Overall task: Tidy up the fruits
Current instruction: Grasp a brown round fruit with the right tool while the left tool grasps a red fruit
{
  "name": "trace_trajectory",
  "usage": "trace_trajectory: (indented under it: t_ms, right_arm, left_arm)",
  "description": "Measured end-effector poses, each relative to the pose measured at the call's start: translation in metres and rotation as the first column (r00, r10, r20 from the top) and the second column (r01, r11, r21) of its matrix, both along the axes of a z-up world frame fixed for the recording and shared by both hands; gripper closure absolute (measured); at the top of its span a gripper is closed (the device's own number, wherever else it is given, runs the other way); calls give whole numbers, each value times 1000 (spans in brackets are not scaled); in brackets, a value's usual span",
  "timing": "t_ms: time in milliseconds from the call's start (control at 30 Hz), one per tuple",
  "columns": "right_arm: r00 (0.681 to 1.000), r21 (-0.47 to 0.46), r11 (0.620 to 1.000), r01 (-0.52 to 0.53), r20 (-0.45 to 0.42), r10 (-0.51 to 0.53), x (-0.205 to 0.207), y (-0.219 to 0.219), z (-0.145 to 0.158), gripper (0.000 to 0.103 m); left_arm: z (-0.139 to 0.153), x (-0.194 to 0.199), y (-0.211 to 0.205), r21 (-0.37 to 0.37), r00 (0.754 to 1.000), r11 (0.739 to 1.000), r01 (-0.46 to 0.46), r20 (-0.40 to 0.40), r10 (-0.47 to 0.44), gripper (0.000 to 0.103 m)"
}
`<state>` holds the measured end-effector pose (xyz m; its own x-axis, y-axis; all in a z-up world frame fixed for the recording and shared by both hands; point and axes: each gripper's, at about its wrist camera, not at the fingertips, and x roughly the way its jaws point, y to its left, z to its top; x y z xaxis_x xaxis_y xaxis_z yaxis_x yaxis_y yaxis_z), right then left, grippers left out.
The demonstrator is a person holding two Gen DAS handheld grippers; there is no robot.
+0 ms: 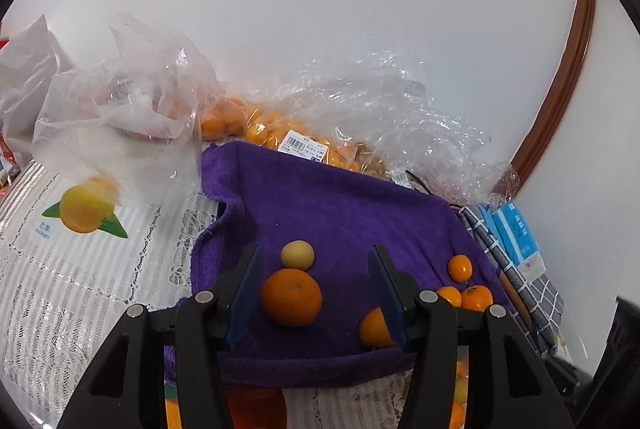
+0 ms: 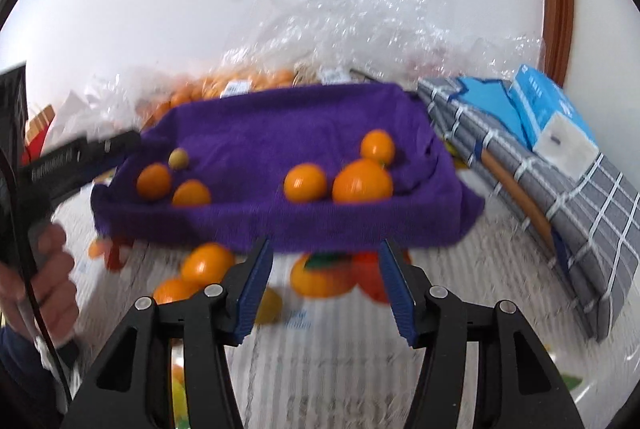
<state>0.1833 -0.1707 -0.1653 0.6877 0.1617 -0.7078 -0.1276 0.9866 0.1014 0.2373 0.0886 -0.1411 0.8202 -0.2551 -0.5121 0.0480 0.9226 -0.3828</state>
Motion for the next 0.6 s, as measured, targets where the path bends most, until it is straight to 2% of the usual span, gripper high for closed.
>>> trace_trajectory:
  t_ms: [200,400,467,500,600]
  right_arm:
    - [999,19,999,-47,-3,47,-11,11,-8,51]
    - [995,18,998,-68,-73,69,-2,18,-19,56]
    - [993,18,997,-70,-97,71,1,18,-22,64]
    - [991,14,997,-76,-113,77,3,19,-25,75]
    - [993,11,997,-71,-95,72,1,19,-23,77]
  left_arm:
    - [1,-1,1,-4,1000,1000,6,-1,-6,51]
    - [2,-5,-4,23,1000,1000,20,12,-20,51]
    - [-2,-7,-7,53,1000,998,26,-4,-25,51]
    - [-3,-9,-9,66,999,997,33,-6,-33,51]
    - [-2,-16,-13,79,998,995,62,-11,-61,51]
